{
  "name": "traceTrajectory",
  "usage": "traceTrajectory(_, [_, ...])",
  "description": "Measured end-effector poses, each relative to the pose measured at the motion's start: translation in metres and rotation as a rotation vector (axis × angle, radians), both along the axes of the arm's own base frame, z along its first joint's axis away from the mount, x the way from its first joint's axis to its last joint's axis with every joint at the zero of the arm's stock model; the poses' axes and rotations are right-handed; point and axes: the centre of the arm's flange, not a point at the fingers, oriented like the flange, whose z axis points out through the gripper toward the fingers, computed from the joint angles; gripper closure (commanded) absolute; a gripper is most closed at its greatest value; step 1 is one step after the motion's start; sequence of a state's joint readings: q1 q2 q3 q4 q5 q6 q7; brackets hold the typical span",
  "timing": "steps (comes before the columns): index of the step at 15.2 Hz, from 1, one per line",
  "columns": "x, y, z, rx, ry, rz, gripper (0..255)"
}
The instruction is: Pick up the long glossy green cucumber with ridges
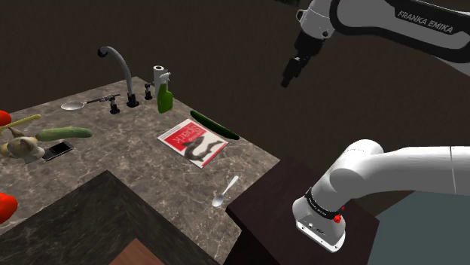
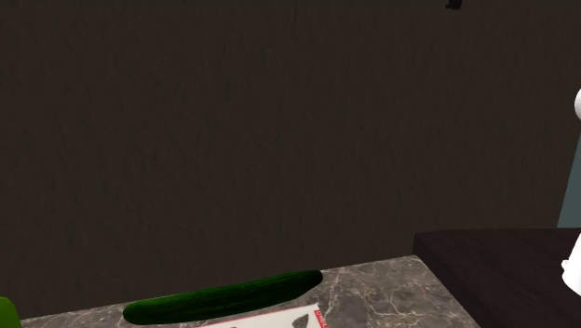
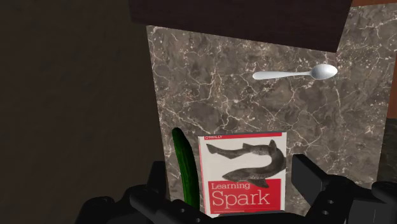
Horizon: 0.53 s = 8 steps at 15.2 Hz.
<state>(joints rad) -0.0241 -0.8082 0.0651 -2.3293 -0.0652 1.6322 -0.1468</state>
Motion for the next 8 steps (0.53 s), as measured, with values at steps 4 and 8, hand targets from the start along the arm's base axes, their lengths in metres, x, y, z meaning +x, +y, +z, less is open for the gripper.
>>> traceTrajectory(4, [0.019,-0.004,-0.021,0.008,0.008,-0.005,0])
traceTrajectory(8, [0.055,-0.010,-0.059,0.022,0.020,-0.013,0])
